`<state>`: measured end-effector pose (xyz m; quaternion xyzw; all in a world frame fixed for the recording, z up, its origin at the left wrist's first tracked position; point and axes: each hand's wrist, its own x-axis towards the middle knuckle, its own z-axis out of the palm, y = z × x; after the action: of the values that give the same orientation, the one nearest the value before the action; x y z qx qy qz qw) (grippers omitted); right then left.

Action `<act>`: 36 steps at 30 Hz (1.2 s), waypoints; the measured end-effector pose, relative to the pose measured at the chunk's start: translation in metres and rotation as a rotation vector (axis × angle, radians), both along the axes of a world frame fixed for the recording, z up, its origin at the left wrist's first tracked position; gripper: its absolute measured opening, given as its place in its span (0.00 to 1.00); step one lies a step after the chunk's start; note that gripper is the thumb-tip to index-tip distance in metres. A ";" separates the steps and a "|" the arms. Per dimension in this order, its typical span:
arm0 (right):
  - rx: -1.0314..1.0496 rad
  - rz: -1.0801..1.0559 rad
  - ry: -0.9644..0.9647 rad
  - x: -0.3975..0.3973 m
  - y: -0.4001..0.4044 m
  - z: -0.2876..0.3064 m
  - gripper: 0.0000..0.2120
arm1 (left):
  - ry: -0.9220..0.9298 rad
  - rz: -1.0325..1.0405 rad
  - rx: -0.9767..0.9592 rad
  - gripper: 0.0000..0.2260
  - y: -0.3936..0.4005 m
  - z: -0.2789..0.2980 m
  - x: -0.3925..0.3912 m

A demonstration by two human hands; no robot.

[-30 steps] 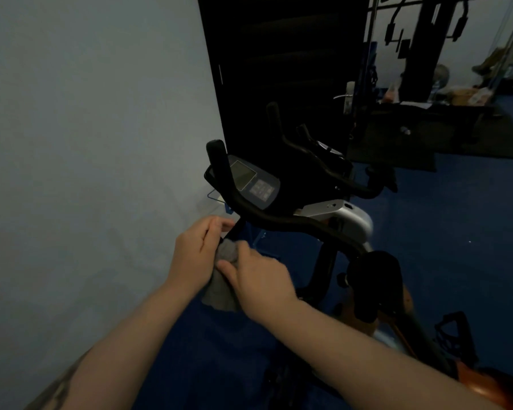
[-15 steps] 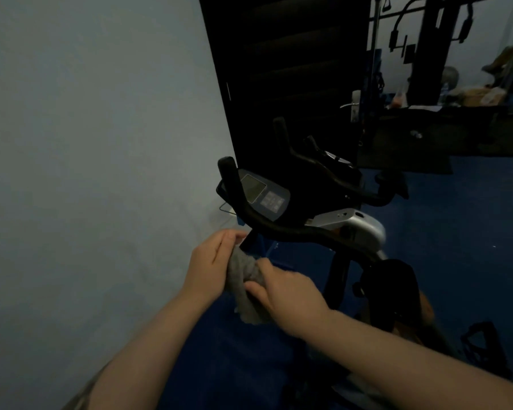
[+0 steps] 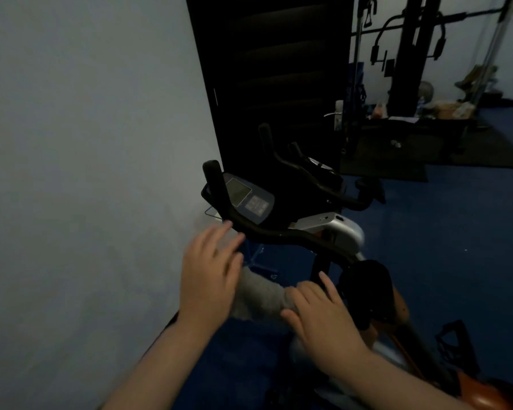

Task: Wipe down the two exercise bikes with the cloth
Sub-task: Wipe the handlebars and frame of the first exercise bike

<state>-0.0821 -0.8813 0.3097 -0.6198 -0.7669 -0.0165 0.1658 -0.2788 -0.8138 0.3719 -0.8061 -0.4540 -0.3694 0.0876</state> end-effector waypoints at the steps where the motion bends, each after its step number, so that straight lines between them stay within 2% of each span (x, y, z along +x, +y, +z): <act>1: 0.025 -0.023 0.022 -0.002 -0.004 0.000 0.25 | 0.113 -0.055 0.018 0.18 -0.009 -0.007 0.009; 4: 0.078 -0.033 0.218 -0.021 -0.009 0.002 0.20 | 0.344 -0.098 0.020 0.17 -0.026 -0.032 0.027; 6: 0.037 0.016 0.365 -0.028 -0.011 -0.001 0.18 | 0.338 -0.063 0.045 0.17 -0.026 -0.040 0.028; 7: 0.026 0.037 0.377 -0.027 -0.012 -0.003 0.17 | 0.323 -0.053 0.064 0.16 -0.025 -0.042 0.028; 10: 0.054 0.089 0.319 -0.017 -0.012 -0.007 0.14 | 0.316 -0.053 0.112 0.14 -0.023 -0.043 0.030; 15: 0.024 0.120 0.343 -0.010 -0.003 -0.006 0.10 | 0.387 -0.033 0.170 0.14 -0.012 -0.034 0.037; 17: 0.011 0.116 0.315 -0.008 0.002 -0.005 0.09 | 0.468 -0.051 0.189 0.12 -0.006 -0.029 0.037; 19: -0.037 0.100 0.209 -0.007 0.008 0.004 0.12 | 0.595 -0.095 0.192 0.11 -0.002 -0.022 0.036; 21: -0.117 0.128 0.092 -0.004 0.015 0.016 0.16 | 0.697 -0.110 0.170 0.14 0.001 -0.013 0.036; 23: -0.166 0.191 0.027 -0.001 0.019 0.025 0.19 | 0.737 -0.127 0.167 0.15 0.003 -0.008 0.038; 27: -0.251 0.260 0.018 0.005 0.023 0.031 0.21 | 0.671 -0.195 0.105 0.14 0.005 -0.011 0.033; 31: -0.425 0.349 -0.057 0.014 0.039 0.056 0.16 | 0.458 -0.225 -0.073 0.19 0.005 -0.006 0.025; 33: -0.386 0.401 -0.050 0.019 0.045 0.068 0.14 | 0.426 -0.211 -0.133 0.17 0.003 0.000 0.024; 36: -0.243 0.425 0.163 0.043 0.055 0.084 0.09 | 0.323 -0.123 -0.199 0.16 -0.005 0.001 0.035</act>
<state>-0.0388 -0.8264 0.3934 -0.4592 -0.8605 0.1611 0.1510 -0.2437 -0.8186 0.3724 -0.8856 -0.4184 -0.1935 0.0566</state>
